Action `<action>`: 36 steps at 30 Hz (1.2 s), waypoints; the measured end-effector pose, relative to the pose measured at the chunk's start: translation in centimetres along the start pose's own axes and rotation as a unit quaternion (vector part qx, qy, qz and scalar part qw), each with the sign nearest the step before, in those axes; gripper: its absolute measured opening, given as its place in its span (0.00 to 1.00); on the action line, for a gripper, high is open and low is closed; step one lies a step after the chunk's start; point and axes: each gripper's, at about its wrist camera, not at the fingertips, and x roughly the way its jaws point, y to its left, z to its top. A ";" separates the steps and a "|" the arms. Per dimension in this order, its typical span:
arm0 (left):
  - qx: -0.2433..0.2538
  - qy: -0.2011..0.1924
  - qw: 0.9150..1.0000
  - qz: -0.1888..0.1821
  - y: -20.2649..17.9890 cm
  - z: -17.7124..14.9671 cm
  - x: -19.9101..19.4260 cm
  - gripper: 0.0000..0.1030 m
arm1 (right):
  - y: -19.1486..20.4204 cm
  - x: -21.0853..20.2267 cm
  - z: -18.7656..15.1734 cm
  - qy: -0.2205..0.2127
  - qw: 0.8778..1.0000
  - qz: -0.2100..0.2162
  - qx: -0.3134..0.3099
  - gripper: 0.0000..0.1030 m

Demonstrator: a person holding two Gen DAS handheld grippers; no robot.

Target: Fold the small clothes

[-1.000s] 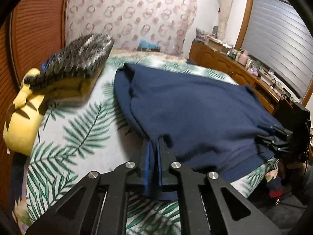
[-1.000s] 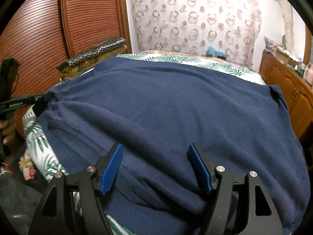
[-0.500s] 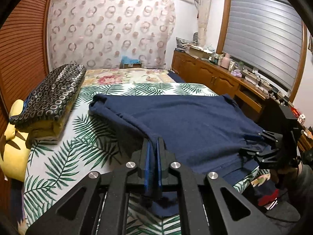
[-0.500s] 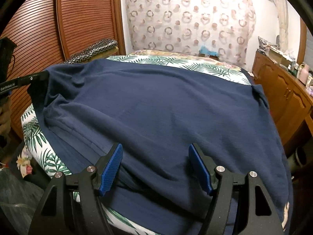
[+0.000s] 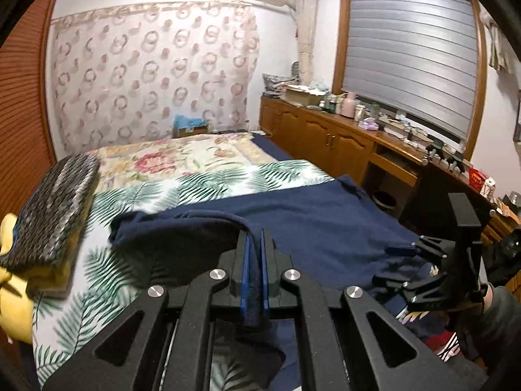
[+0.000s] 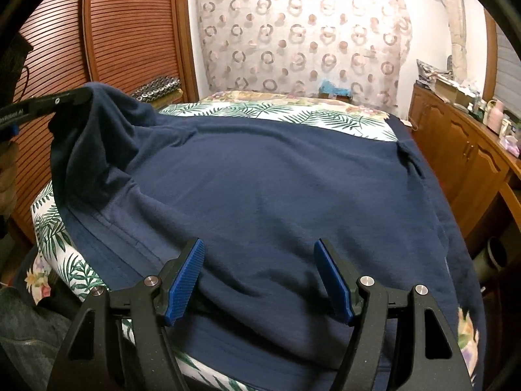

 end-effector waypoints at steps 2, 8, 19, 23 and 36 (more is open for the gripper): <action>0.005 -0.003 1.000 -0.012 -0.8 0.7 0.3 0.06 | -0.1 -0.3 0.0 -0.001 1.000 -0.005 0.001 0.70; 0.026 -0.003 0.998 -0.058 -4.0 2.6 1.0 0.06 | -0.3 -1.8 -0.3 -0.014 1.000 -0.020 0.009 0.70; 0.035 0.059 0.993 -0.094 -6.8 0.5 4.3 0.09 | 0.2 -2.8 -2.3 -0.017 0.999 -0.035 0.021 0.70; 0.045 0.054 0.994 -0.082 -6.9 -0.1 3.9 0.43 | 0.6 -2.9 -2.2 -0.016 0.999 -0.033 0.025 0.70; 0.004 0.035 0.999 -0.005 -0.5 -2.3 1.8 0.77 | 2.0 -1.9 0.4 -0.021 1.000 -0.006 0.006 0.70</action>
